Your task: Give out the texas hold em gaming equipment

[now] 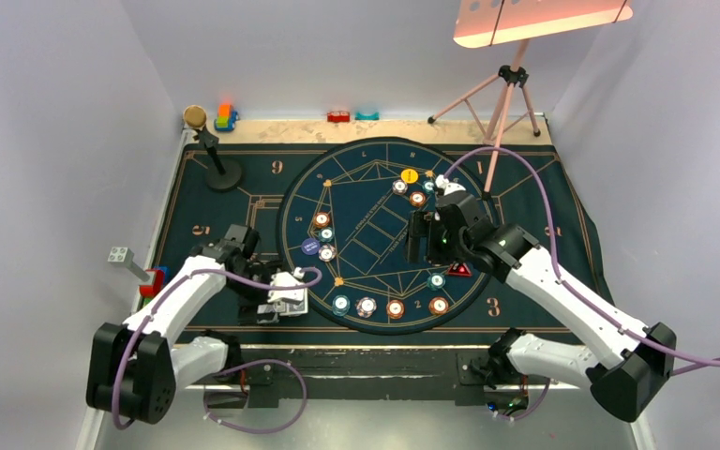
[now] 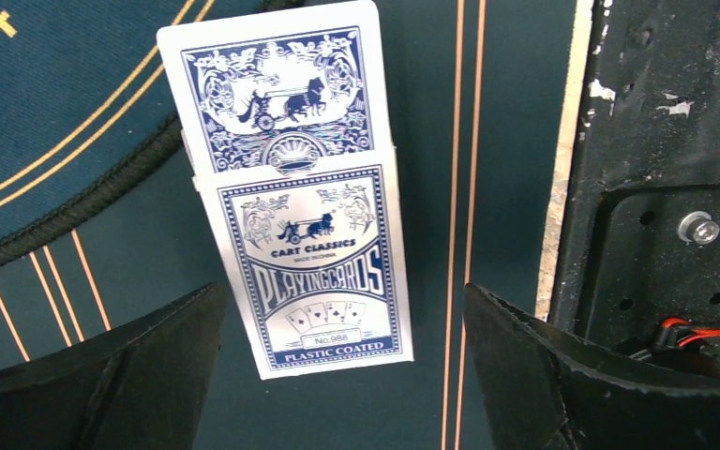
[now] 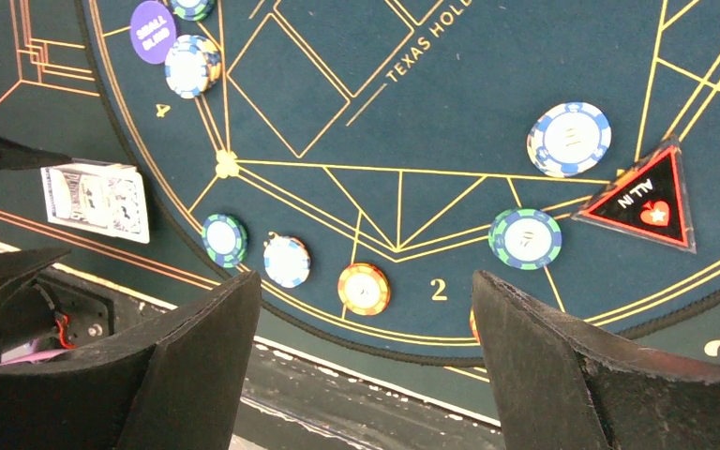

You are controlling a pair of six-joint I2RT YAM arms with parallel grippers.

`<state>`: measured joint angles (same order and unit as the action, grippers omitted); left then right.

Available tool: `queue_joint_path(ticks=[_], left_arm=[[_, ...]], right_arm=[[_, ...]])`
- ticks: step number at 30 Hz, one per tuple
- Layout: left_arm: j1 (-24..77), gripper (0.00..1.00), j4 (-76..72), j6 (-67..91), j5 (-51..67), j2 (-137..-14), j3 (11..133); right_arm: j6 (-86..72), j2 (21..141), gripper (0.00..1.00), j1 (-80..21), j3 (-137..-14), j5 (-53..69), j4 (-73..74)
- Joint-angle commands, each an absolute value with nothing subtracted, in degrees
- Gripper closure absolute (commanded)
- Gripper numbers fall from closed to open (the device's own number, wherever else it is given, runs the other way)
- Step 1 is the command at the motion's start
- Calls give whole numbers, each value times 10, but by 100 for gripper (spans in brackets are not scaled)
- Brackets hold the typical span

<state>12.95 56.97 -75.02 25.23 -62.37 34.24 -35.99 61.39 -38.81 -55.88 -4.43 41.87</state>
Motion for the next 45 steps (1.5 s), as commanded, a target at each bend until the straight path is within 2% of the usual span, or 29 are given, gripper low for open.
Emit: queue_joint_path(ticks=[1,11,23,34,39,45], left_arm=[[134,0,565,-749,261,-658,382],[134,0,551,-762,241,-644,345],[134,0,507,-706,201,-727,371],[146,0,465,-718,187,-700,306],[147,12,450,-701,179,-709,304],[148,42,463,-679,180,-723,329]], right_arm=[[-346,620,14,-385,-592,-25,399],[-338,626,15,-384,-600,-20,400],[-337,628,16,-381,-609,-14,400],[-337,640,19,-379,-604,-4,387],[-339,643,19,-378,-600,-2,379],[-342,643,20,-377,-593,-1,370]])
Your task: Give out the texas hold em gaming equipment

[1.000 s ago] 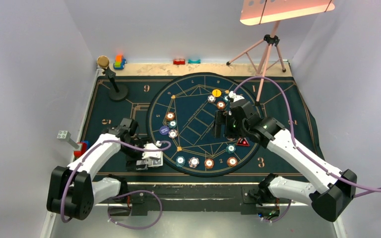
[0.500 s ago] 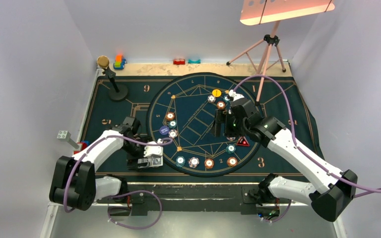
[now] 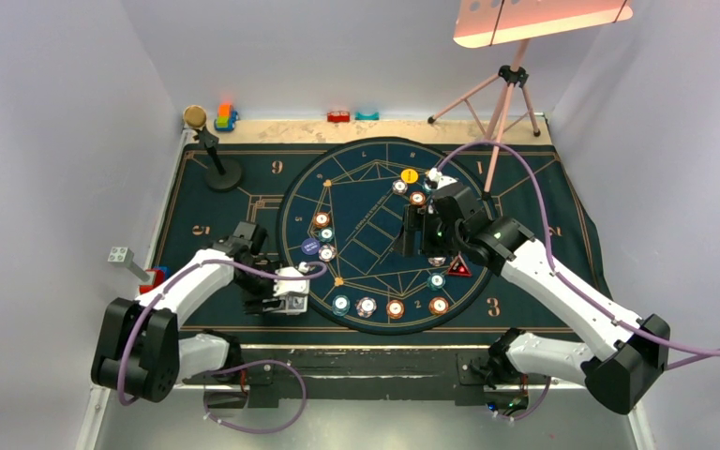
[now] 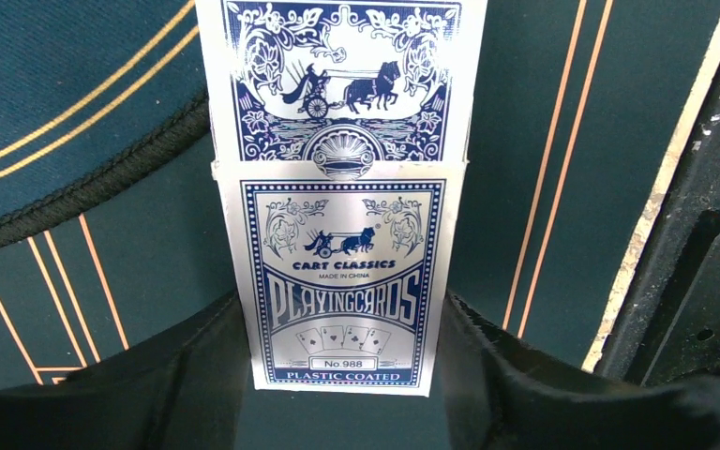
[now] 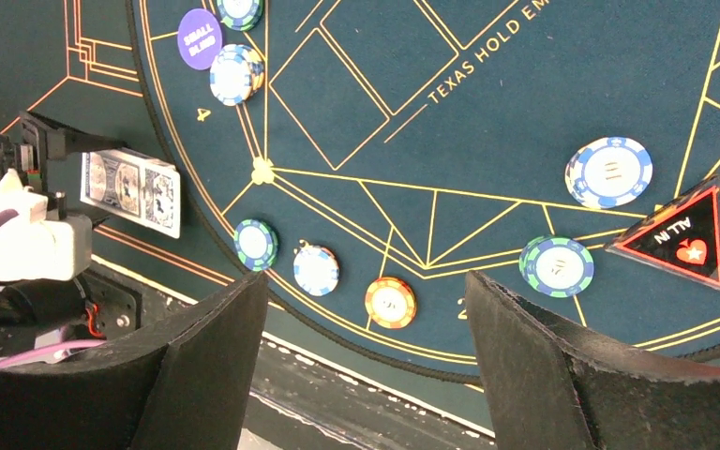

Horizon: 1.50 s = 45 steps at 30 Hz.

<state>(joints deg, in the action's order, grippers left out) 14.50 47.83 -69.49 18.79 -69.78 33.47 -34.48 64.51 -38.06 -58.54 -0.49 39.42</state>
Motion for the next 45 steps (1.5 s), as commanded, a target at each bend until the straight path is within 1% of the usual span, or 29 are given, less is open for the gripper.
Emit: queue_joint_path(ticks=[1,3,6,10,14,17,22,26,29,33,45], left_arm=[[147,47,469,-677,182,-719,331],[148,57,481,-666,192,-708,338],[147,67,520,-645,214,-689,363],[147,81,593,-613,243,-677,447],[147,89,680,-585,276,-679,549],[148,94,712,-564,291,-675,612],[147,100,730,-506,320,-694,720],[153,100,748,-454,331,-737,798],[167,100,752,-433,321,-755,828],[187,100,745,-418,305,-759,837],[218,100,741,-397,283,-765,853]], right_arm=[[-342,644,20,-377,-591,11,368],[-341,646,20,-377,-589,20,362],[-339,650,19,-377,-587,45,340],[-339,664,16,-376,-586,120,288],[-348,688,13,-376,-592,211,225],[-367,711,10,-376,-598,285,170],[-407,754,5,-376,-620,381,83],[-466,790,3,-376,-622,429,-16],[-518,815,2,-376,-618,449,-106],[-570,839,2,-378,-620,457,-196],[-547,917,2,-405,-683,445,-162]])
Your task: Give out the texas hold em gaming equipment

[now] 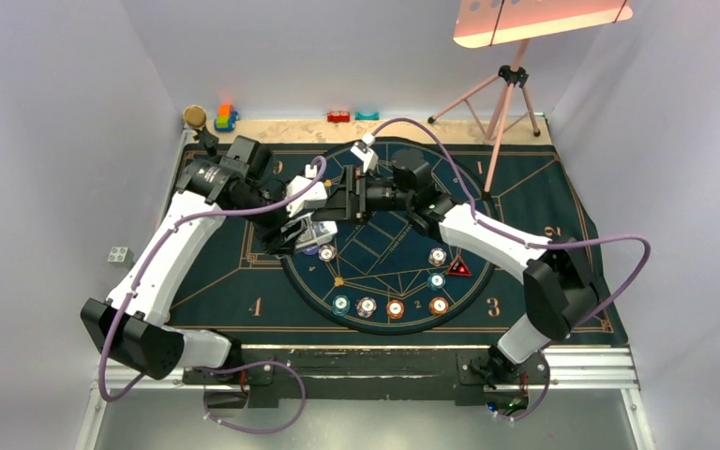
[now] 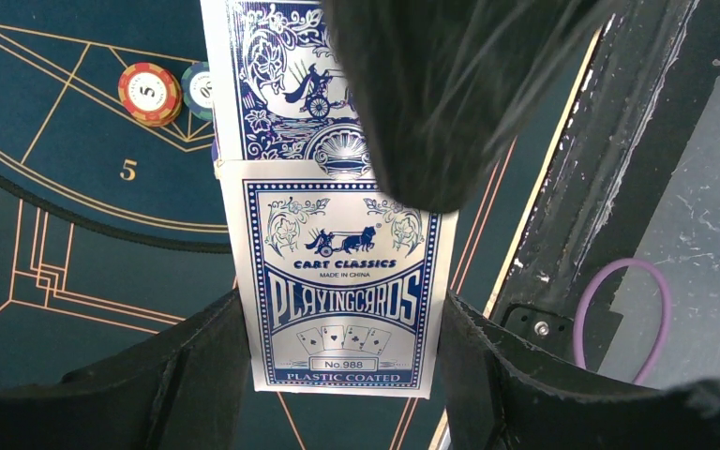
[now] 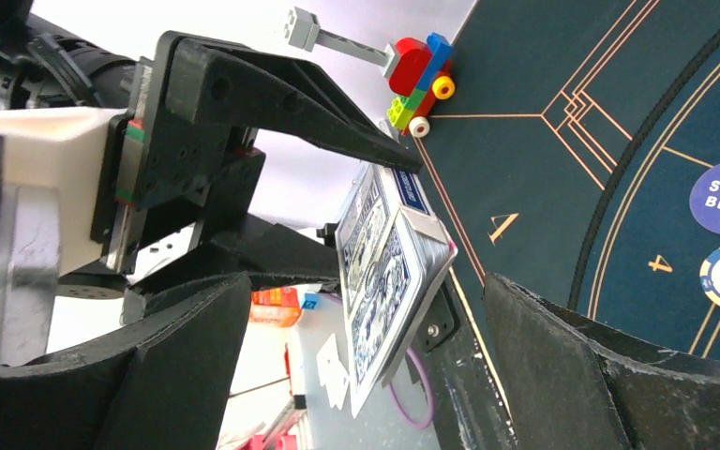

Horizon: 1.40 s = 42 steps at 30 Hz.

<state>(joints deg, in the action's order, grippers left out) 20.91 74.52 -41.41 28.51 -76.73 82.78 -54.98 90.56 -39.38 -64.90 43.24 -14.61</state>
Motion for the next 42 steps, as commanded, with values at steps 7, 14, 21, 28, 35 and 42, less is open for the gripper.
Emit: queue_joint_path(ticks=[7,14,21,28,35,42], left_arm=[[220,100,729,-387,279,-769,863],[221,100,714,-380,285,-767,864],[221,89,706,-377,286,-769,861],[220,30,694,-373,279,-772,859],[220,0,666,-401,284,-747,818],[220,0,666,-429,288,-750,794]], right_arm=[[-584,958,15,-421,-696,459,-186],[-626,975,43,-423,-680,472,-242],[-647,974,68,-421,-670,473,-266],[-697,990,86,-417,-650,490,-325],[-718,995,87,-414,-645,497,-352],[-721,990,87,-410,-646,498,-348]])
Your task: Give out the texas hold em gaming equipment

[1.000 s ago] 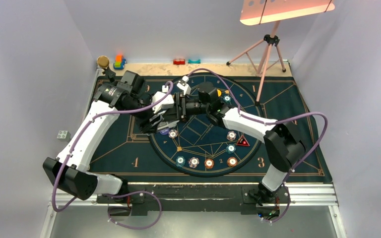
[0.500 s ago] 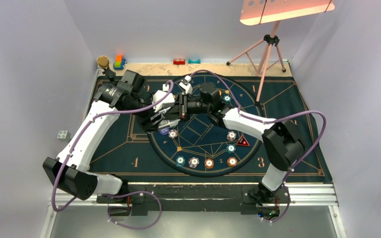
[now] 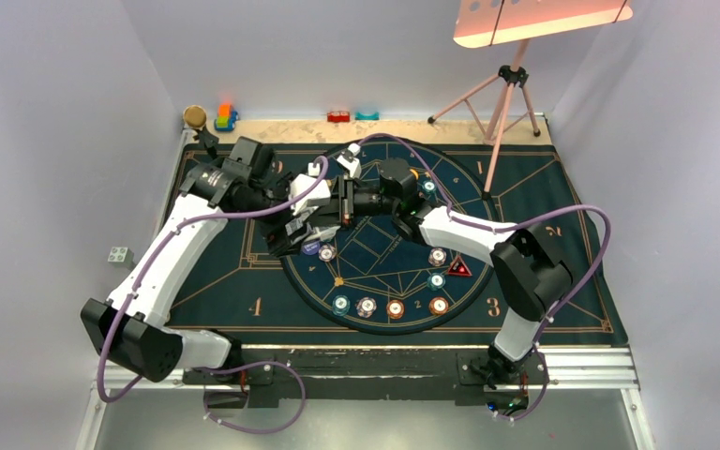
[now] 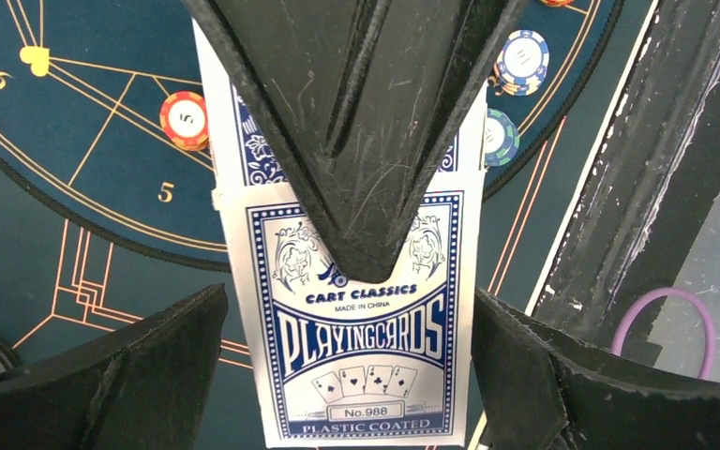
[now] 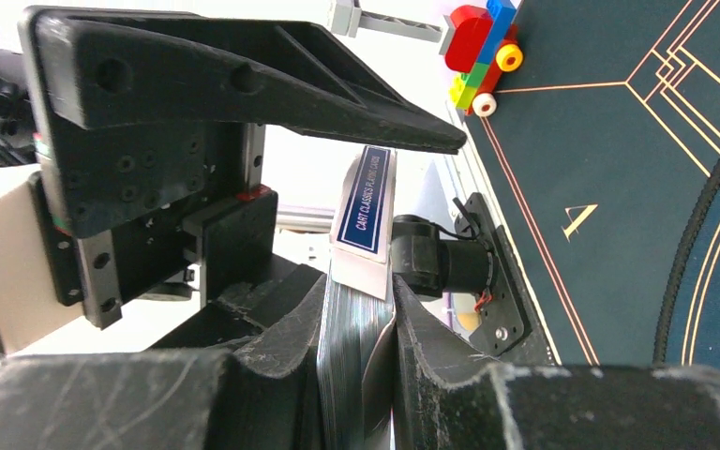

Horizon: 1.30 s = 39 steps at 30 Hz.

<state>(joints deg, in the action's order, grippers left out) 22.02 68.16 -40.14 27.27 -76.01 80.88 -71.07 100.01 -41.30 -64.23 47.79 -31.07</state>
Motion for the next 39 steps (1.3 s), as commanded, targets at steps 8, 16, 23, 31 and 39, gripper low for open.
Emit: queue_joint_path(ticks=[8,16,23,31,39], left_arm=[[220,19,647,-431,288,-735,779],[220,73,625,-413,293,-721,769],[220,81,630,-399,313,-722,755],[219,81,615,-381,328,-712,723],[219,81,610,-371,339,-713,709]], right_arm=[[-718,997,86,-410,-649,496,-331],[-705,997,83,-409,-646,497,-305],[-646,987,36,-399,-669,495,-219],[-596,967,30,-389,-668,486,-157],[-577,953,38,-385,-654,486,-139]])
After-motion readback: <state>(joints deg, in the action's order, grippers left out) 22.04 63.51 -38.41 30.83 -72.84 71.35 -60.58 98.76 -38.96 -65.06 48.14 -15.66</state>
